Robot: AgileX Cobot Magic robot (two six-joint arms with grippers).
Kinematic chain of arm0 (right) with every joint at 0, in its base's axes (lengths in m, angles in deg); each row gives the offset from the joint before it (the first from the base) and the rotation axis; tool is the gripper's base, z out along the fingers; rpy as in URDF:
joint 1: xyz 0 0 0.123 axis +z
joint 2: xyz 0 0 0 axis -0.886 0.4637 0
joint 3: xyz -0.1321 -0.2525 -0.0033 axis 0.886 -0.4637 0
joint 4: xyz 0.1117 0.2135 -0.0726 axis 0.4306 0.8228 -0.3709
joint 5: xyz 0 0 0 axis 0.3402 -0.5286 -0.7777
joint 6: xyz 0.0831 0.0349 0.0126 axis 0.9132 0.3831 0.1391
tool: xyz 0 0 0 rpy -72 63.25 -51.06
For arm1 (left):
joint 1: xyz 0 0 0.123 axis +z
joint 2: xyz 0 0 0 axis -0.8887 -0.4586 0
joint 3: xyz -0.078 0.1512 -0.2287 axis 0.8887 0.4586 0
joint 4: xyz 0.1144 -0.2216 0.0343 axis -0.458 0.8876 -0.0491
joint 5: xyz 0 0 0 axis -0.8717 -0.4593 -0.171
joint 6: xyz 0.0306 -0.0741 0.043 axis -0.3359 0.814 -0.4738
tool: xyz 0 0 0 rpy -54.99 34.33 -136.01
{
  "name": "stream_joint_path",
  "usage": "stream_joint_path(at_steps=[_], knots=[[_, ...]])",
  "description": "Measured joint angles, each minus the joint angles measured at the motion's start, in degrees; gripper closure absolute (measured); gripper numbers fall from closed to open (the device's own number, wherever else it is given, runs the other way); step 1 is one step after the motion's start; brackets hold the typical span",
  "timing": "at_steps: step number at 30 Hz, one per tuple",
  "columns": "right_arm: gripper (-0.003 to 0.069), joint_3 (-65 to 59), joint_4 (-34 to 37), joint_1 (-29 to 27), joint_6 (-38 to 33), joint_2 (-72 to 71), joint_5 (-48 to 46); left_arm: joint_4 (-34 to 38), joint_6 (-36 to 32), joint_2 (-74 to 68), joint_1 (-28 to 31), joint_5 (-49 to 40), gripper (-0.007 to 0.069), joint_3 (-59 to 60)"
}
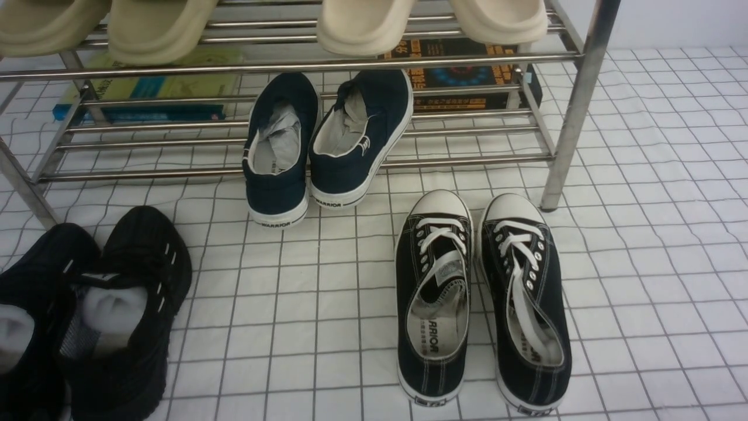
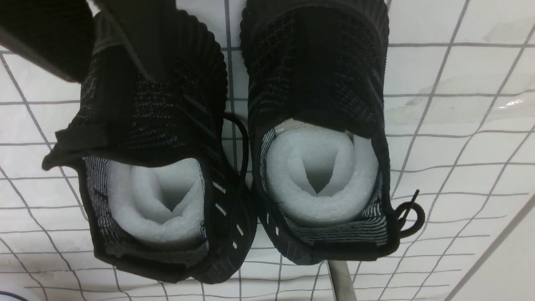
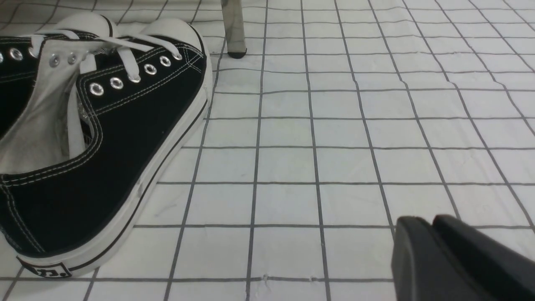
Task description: Take the shoes off the shelf with your hand from the white checkered tablecloth.
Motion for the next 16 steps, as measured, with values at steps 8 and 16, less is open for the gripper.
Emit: stream_joint_path(at_steps=[8, 16], knots=[[0.0577, 0.0, 0.06, 0.0, 0.0, 0.0, 0.0, 0.0, 0.0, 0.0, 0.0, 0.0, 0.0385, 0.0], [0.0575, 0.0, 0.06, 0.0, 0.0, 0.0, 0.0, 0.0, 0.0, 0.0, 0.0, 0.0, 0.0385, 0.0]])
